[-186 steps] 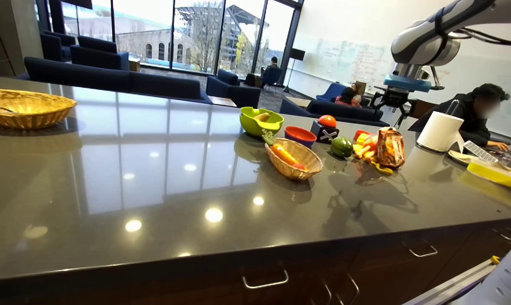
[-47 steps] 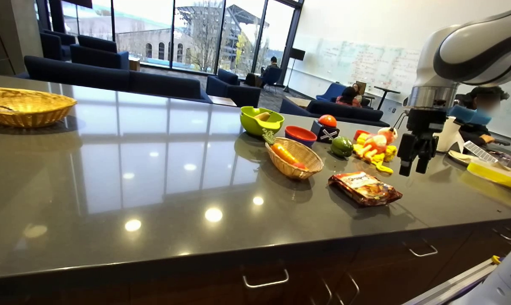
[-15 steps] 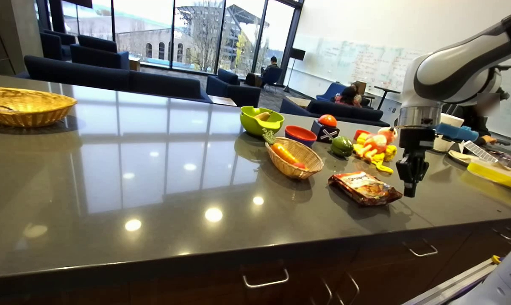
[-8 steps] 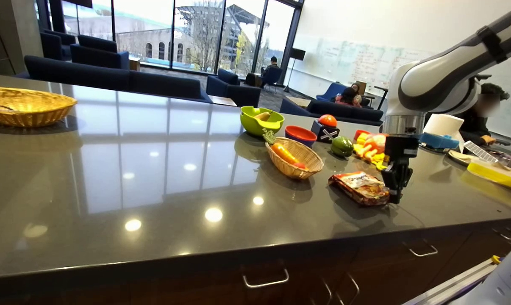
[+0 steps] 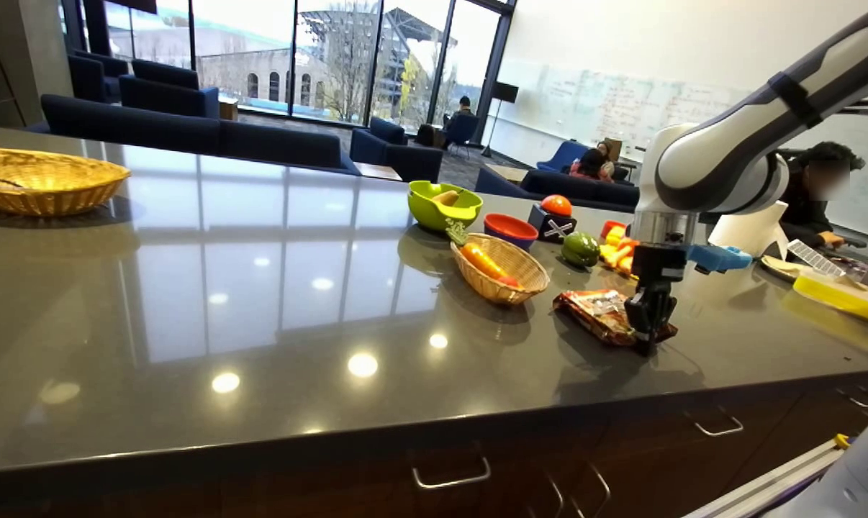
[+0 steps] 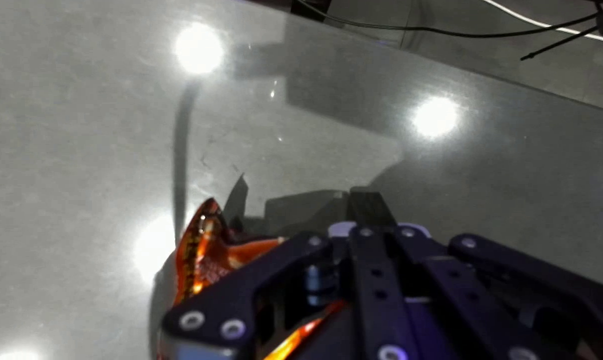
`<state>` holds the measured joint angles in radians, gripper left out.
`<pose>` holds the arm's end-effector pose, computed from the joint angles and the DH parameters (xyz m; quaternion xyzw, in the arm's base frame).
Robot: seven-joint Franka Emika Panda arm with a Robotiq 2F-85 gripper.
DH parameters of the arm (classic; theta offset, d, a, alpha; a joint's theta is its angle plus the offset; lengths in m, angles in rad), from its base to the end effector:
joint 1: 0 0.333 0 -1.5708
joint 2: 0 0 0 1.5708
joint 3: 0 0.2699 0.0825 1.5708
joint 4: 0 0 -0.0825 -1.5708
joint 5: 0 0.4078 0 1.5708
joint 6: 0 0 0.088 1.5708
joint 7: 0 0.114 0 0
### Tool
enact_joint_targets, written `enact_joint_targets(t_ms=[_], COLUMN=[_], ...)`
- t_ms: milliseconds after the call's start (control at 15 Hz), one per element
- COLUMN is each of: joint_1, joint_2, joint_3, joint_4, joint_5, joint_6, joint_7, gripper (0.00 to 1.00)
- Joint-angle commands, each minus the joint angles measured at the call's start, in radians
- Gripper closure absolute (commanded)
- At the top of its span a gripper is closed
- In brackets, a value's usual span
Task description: Move the brown packet to the left, then move it backwards
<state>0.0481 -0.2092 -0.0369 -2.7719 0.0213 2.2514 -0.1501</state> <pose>0.3656 0.0063 0.1824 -0.9852 -0.0727 0.1540 0.0216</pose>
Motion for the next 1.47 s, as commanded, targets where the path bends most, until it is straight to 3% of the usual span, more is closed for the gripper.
enact_joint_targets(t_ms=[0, 733, 1400], joint_1=[0.011, 0.064, 0.021], joint_2=[0.022, -0.043, -0.025], joint_3=[0.019, 0.1, 0.106], joint_4=[-0.005, -0.02, 0.046], joint_5=[0.035, 0.001, -0.104], joint_6=[0.062, 0.063, 0.096], joint_7=[-0.013, 0.06, 0.144], gripper=[1.0, 1.0, 1.0])
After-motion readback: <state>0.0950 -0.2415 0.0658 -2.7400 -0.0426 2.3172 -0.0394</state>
